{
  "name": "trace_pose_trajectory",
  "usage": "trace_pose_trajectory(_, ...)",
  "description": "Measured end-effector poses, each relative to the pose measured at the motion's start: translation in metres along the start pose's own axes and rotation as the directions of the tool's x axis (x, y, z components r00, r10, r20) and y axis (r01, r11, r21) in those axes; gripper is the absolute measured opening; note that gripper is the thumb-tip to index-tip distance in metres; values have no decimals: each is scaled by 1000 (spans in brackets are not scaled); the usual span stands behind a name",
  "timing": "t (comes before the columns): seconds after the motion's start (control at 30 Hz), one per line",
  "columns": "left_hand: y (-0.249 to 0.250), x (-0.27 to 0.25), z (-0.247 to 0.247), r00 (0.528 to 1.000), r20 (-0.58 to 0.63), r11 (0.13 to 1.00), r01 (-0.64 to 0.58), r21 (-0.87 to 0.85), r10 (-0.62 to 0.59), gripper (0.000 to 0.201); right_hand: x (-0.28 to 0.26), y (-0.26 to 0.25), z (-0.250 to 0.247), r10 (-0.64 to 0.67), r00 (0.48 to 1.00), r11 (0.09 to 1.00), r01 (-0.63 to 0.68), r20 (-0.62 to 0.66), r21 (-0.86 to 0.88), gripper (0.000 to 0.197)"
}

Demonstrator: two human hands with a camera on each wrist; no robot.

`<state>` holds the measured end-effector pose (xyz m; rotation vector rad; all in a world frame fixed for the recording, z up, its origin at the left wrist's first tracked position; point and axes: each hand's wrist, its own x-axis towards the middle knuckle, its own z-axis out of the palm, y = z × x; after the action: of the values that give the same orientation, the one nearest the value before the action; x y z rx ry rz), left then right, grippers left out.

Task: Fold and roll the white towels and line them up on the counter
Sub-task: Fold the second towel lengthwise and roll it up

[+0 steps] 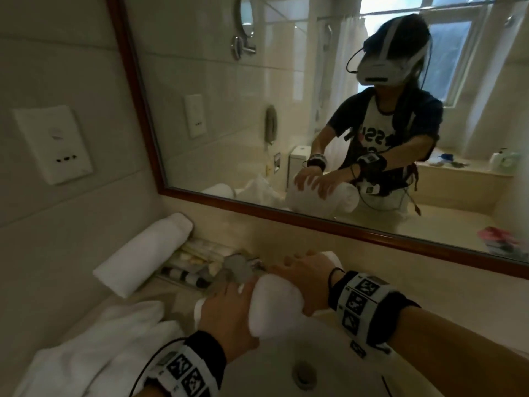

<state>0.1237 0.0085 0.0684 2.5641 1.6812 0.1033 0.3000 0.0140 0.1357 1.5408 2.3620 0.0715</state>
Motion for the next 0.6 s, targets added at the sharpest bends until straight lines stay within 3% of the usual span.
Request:
trace_pose_trajectory(0.13,-102,14,-1,992,24,992,122,17,-122,108,103,-51,-31,-49,998,999,49,38,-18,80)
trace_pose_trajectory(0.27,-170,29,-1,975,50,976,215,13,-216,109,185,-86,-48,-76,995,995,80,59,-56,75)
trace_pose_trajectory(0.43,-221,63,8,941,117,942,328,-67,-319,106,270,-100,-56,-146,986,989,146,79,5,62)
trace_pose_trajectory(0.53,-239,80,13,907,183,912,400,-94,-379,104,309,-106,-58,-202,967,969,219,153,-110,76)
trace_pose_trajectory(0.57,-244,86,17,893,182,900,430,-75,-411,105,318,-110,-58,-207,964,963,231,164,-142,78)
trace_pose_trajectory(0.6,-250,94,25,890,104,893,449,-36,-443,109,326,-112,-56,-215,965,958,238,153,-159,75)
